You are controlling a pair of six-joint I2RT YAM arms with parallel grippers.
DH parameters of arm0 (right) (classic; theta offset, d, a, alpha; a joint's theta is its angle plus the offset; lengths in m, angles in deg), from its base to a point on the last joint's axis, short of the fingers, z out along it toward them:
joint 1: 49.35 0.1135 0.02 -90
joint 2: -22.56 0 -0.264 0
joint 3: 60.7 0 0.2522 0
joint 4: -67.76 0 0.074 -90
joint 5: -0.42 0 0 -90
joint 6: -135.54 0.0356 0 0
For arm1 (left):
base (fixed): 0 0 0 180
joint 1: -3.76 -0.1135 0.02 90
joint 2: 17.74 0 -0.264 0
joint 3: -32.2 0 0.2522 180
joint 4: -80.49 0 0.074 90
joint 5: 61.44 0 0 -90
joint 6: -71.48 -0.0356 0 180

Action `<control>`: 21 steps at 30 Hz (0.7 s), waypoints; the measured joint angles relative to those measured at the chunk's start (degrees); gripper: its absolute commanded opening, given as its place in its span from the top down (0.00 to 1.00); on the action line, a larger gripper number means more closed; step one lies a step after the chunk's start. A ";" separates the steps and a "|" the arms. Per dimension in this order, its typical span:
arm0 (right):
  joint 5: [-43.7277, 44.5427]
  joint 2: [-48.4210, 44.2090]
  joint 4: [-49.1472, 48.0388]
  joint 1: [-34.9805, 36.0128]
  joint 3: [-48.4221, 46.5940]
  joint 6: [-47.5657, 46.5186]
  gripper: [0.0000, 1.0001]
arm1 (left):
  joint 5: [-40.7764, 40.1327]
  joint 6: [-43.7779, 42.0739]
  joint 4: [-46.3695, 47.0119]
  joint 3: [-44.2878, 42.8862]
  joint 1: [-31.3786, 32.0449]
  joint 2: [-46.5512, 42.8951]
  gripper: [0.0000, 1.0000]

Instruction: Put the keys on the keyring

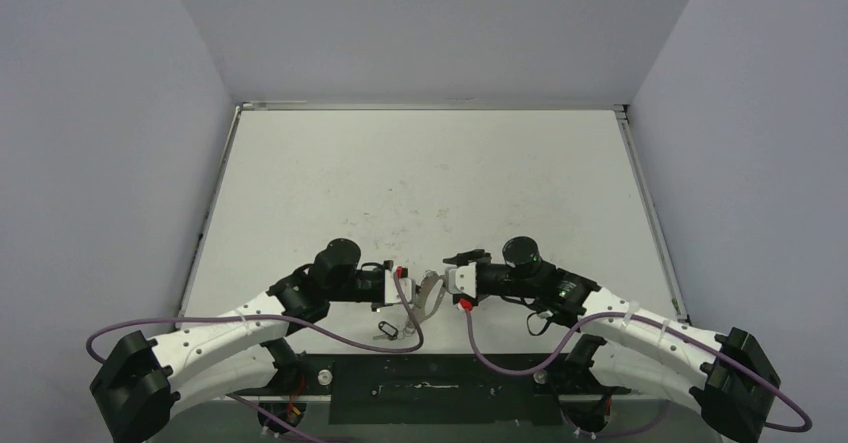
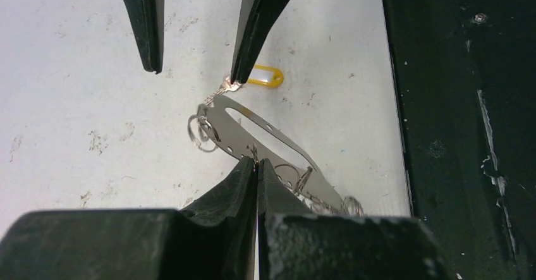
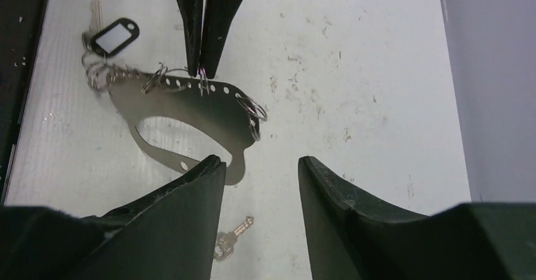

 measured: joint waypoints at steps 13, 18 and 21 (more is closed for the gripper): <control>-9.84 4.50 1.97 -0.66 -2.58 -1.29 0.54 | 0.28 -0.37 -0.33 -1.70 0.02 1.46 1.00; -11.02 7.17 0.11 -0.26 -3.41 -0.55 0.67 | 0.48 -0.39 -0.17 -1.75 0.02 2.19 1.00; -11.21 9.29 -1.86 0.35 -3.41 0.59 0.73 | 0.55 -0.37 -0.02 -1.75 0.02 2.58 1.00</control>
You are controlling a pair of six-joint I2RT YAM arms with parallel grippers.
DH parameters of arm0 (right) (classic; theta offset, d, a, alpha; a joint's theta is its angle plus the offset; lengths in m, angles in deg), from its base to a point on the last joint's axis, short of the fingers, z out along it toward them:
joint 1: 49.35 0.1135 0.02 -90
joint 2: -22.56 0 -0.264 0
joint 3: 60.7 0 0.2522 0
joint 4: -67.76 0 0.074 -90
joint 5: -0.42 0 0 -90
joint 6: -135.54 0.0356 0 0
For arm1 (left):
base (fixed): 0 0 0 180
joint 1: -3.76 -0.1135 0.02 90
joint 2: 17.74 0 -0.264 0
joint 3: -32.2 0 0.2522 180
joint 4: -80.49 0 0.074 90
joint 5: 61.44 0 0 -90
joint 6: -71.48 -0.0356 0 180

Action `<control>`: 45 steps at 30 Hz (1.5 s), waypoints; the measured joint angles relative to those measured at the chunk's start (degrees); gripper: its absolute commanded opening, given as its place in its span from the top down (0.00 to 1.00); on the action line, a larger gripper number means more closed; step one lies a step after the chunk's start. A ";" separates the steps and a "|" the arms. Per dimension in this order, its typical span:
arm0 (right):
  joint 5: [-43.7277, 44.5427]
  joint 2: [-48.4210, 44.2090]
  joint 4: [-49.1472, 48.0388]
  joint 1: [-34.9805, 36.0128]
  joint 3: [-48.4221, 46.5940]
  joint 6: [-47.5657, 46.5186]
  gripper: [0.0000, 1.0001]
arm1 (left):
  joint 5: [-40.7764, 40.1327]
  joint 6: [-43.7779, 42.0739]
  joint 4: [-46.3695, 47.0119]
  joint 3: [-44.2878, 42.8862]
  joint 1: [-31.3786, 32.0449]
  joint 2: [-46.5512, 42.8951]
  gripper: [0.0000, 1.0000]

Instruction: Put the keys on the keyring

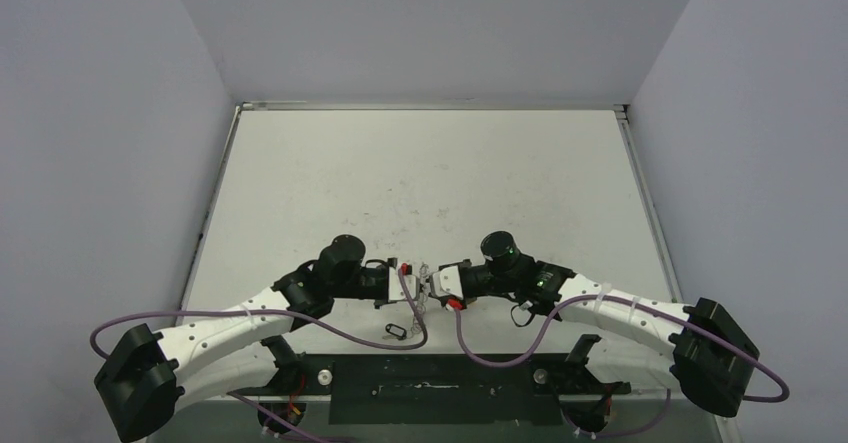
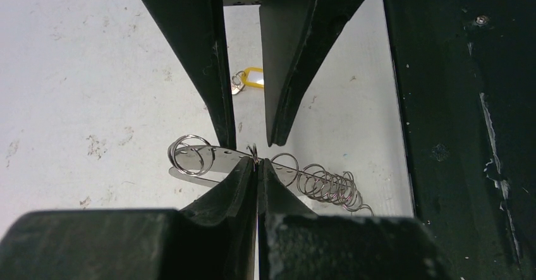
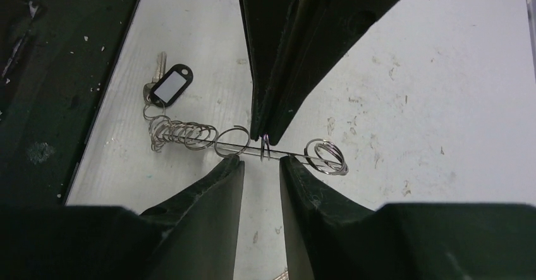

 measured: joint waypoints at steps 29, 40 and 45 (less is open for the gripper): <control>2.43 2.51 -16.55 0.48 4.63 15.37 1.00 | -4.50 6.80 4.61 6.51 0.26 -9.94 0.67; 0.37 4.92 -31.19 0.02 8.68 26.51 1.00 | -8.55 14.99 15.50 15.37 0.26 -13.90 0.75; -0.24 6.05 -35.93 0.02 9.51 29.62 1.00 | -9.11 16.11 20.26 16.02 0.26 -13.27 0.81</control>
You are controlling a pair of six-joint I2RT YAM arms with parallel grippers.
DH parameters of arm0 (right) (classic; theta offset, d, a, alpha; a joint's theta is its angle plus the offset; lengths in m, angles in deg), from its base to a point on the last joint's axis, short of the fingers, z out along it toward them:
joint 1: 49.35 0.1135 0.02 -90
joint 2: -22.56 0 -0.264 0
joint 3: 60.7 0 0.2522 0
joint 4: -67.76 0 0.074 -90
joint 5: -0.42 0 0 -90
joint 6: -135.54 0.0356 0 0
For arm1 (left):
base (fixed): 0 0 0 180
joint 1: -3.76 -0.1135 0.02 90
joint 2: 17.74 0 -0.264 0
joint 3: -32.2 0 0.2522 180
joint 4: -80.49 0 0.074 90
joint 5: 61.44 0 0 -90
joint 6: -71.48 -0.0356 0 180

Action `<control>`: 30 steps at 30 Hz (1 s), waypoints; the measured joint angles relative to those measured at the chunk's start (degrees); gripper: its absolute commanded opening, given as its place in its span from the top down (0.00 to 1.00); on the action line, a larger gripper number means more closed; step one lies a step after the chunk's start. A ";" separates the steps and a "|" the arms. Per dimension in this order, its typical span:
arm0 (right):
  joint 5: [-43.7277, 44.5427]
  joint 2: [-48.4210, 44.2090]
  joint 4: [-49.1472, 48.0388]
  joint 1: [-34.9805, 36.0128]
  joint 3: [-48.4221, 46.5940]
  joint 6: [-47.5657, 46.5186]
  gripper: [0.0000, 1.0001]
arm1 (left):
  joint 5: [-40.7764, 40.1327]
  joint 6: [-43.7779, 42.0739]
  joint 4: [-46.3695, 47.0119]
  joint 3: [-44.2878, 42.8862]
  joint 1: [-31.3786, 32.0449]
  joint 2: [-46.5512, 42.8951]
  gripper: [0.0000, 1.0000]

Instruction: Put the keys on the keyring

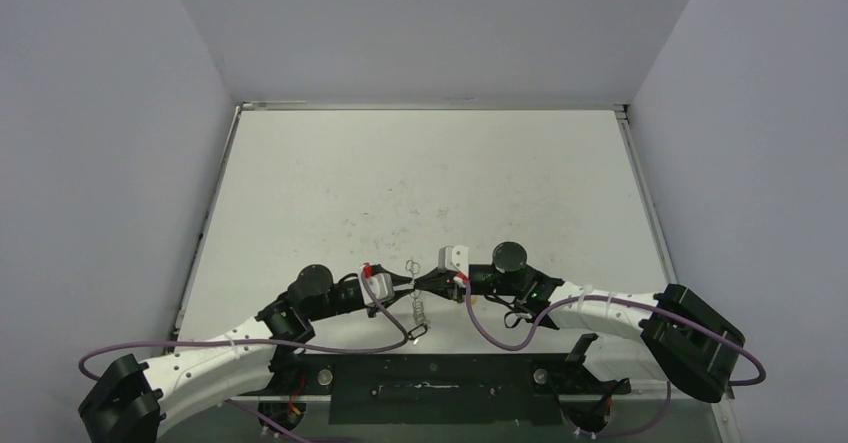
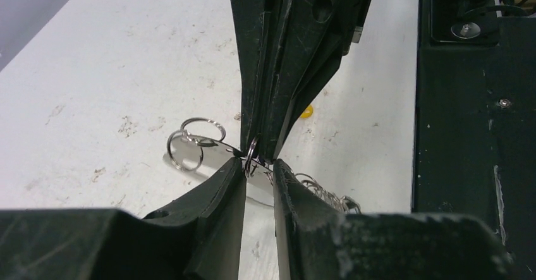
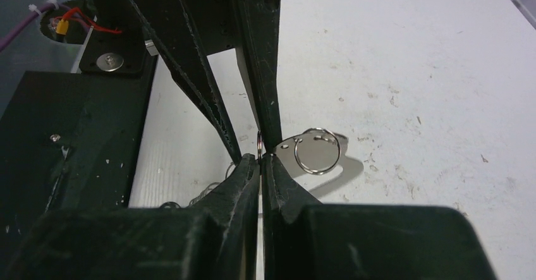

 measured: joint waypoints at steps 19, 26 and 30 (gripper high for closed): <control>-0.98 1.05 -5.01 -0.74 0.76 2.40 0.71 | -1.27 0.35 0.35 0.61 -0.02 -2.36 1.00; -0.92 -3.76 6.64 -0.74 -0.52 -4.79 0.61 | -3.58 0.37 -7.48 -3.06 -0.07 -2.62 1.00; -0.81 -7.06 15.54 -0.74 -3.80 -10.67 0.61 | -3.72 0.26 -12.94 -6.82 -0.11 -1.62 1.00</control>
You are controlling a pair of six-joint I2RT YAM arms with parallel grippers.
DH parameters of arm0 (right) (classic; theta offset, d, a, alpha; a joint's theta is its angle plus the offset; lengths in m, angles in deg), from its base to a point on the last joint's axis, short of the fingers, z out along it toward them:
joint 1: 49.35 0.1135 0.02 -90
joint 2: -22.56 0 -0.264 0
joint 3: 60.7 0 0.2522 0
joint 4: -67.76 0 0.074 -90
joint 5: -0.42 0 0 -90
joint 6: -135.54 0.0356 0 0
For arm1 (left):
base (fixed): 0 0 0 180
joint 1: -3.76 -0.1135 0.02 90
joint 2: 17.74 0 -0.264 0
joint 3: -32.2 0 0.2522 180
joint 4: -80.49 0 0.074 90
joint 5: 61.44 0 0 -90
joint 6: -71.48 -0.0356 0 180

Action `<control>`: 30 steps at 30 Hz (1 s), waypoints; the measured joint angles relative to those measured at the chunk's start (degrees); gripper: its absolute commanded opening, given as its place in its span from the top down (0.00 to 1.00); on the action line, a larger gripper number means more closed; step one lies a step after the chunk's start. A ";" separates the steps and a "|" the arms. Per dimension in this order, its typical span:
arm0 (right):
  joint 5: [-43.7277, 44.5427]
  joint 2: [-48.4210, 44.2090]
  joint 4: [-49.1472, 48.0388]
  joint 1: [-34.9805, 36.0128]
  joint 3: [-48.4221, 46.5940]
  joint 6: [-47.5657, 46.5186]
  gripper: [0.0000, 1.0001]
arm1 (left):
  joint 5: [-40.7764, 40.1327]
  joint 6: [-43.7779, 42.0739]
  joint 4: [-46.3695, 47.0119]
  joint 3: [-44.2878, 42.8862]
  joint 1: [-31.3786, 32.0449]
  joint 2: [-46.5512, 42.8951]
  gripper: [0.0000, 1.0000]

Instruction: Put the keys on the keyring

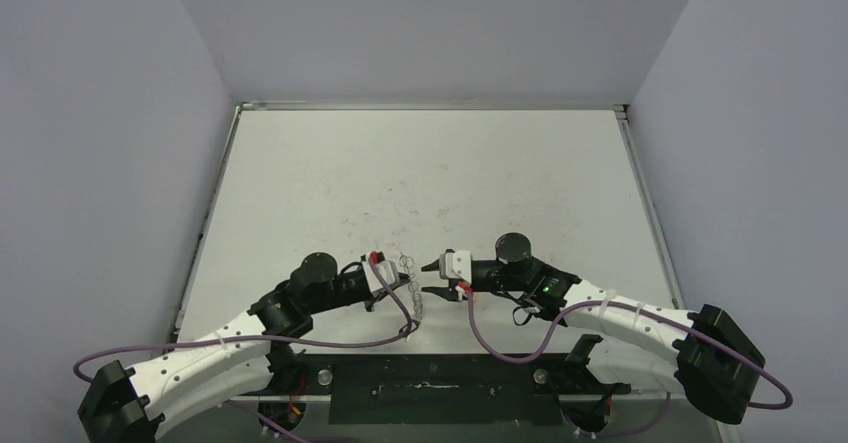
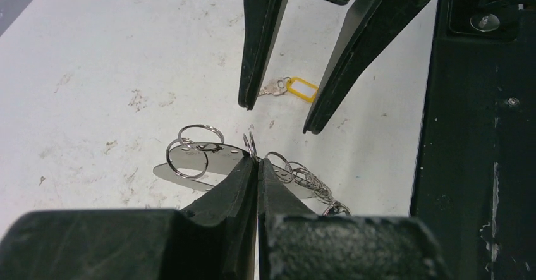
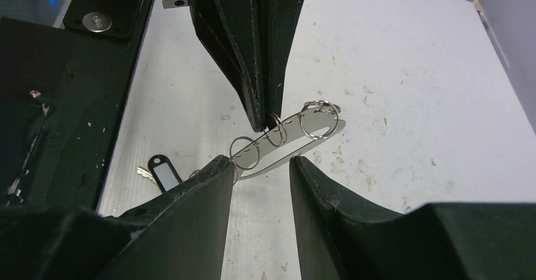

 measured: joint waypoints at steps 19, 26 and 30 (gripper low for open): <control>11.13 -2.62 3.06 -0.02 -3.10 12.79 0.00 | -0.66 -4.13 -9.62 -6.64 -0.59 5.97 1.00; 28.59 -10.95 2.58 -0.07 -2.58 31.21 0.00 | -5.51 -10.54 1.77 -2.12 -0.59 5.97 1.00; 39.93 -13.62 6.80 -0.11 -4.09 41.99 0.00 | -8.66 -15.56 7.82 0.11 -0.59 5.60 1.00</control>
